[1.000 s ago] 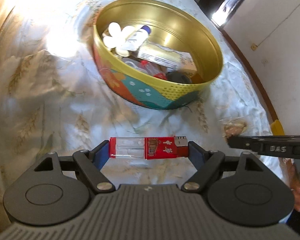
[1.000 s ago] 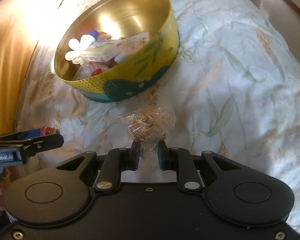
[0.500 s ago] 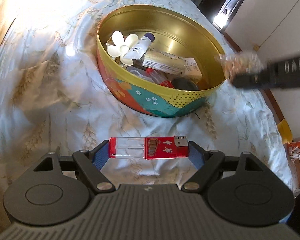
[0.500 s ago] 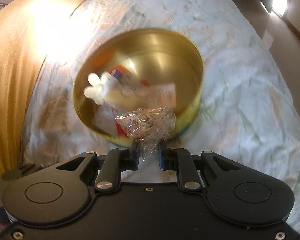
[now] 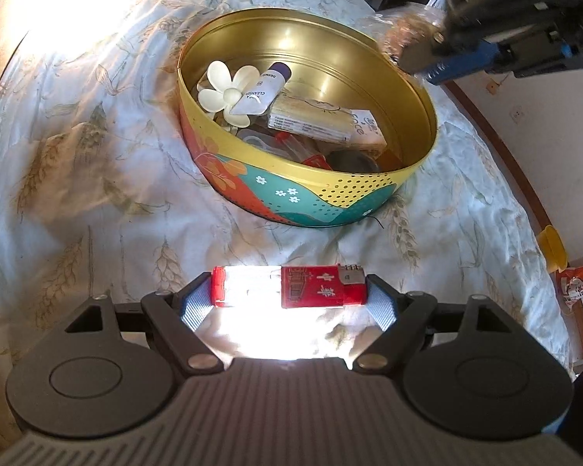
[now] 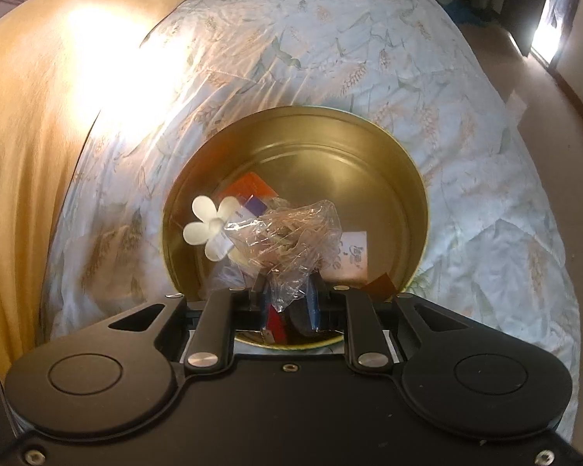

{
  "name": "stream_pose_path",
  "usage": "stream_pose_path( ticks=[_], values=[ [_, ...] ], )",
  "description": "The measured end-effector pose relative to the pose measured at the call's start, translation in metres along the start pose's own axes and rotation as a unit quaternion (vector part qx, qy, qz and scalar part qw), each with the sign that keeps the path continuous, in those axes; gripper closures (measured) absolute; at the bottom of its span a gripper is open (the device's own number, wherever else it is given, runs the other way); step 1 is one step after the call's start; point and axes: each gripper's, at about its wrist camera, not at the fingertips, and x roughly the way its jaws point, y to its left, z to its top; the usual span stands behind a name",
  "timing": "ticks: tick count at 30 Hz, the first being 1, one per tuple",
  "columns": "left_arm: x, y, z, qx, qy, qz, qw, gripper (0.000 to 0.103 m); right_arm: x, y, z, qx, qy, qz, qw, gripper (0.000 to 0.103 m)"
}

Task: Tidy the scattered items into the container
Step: 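Drop the brown-stick bag into the tin with the right gripper while the left holds the lighter, then carry the red lighter over the tin and open the left gripper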

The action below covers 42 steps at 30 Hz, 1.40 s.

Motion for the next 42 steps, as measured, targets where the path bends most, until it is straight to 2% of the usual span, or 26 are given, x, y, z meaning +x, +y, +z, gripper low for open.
stream_pose_path(
  ticks=[1,2,4,6,11,20,26,35,38,42],
  values=[
    [0.0,0.0,0.0,0.002,0.0,0.001,1.0,0.02,0.001,-0.001,0.002,0.005,-0.002,0.001,1.0,0.057],
    [0.0,0.0,0.0,0.004,0.001,0.002,1.0,0.02,0.002,-0.002,0.004,0.009,-0.004,-0.003,1.0,0.028],
    [0.001,-0.001,-0.001,0.007,0.003,0.004,1.0,0.02,-0.001,-0.006,0.002,0.024,-0.018,-0.023,0.999,0.011],
    [0.002,-0.001,-0.002,0.008,0.005,0.002,1.0,0.02,-0.004,-0.012,-0.005,0.03,-0.028,-0.023,0.999,0.011],
    [0.004,-0.003,-0.003,0.015,0.01,0.002,0.9998,0.02,-0.004,-0.032,-0.033,0.033,-0.005,-0.009,0.999,0.011],
    [0.008,-0.005,-0.006,0.029,0.018,0.013,0.9993,0.02,-0.006,-0.074,-0.103,0.034,0.008,-0.024,0.999,0.011],
    [0.009,-0.007,-0.007,0.037,0.021,0.022,0.9988,0.02,-0.008,-0.084,-0.134,0.025,0.013,-0.03,0.999,0.011],
    [0.007,-0.003,-0.008,0.027,0.024,0.03,0.9989,0.02,0.009,-0.089,-0.148,0.048,0.03,-0.017,0.998,0.011],
    [0.004,-0.003,-0.008,0.026,0.023,0.032,0.9989,0.02,0.009,-0.085,-0.149,0.037,0.02,-0.024,0.999,0.01],
    [0.001,-0.004,-0.008,0.032,0.02,0.037,0.9986,0.02,0.012,-0.082,-0.15,0.026,0.028,-0.03,0.999,0.01]
  ],
)
